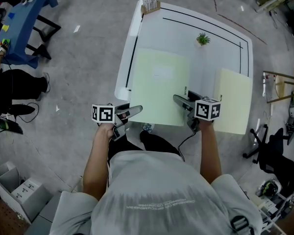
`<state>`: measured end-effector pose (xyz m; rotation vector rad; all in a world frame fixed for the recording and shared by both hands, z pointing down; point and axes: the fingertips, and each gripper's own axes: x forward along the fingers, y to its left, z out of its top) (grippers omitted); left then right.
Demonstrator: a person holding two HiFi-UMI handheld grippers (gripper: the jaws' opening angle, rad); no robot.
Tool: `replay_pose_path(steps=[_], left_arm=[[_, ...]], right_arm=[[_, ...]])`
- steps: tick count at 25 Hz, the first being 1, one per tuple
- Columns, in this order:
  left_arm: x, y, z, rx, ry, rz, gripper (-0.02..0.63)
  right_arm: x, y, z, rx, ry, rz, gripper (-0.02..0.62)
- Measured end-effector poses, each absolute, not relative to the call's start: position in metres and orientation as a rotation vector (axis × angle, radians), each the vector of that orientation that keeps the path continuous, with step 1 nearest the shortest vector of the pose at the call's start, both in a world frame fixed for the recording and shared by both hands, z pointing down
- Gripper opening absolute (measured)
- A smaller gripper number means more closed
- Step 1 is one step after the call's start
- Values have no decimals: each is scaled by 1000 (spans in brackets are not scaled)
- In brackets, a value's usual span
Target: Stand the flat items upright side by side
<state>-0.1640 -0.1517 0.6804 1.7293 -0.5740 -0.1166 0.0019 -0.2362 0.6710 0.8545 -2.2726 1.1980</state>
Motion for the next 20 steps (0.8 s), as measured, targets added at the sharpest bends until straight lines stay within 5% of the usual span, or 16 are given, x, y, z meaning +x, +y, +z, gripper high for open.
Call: replay_pose_path(steps=[20], left_arm=[[-181, -165, 615, 2004, -806, -96, 337]], right_arm=[[-24, -259, 608, 735, -2503, 888, 376]])
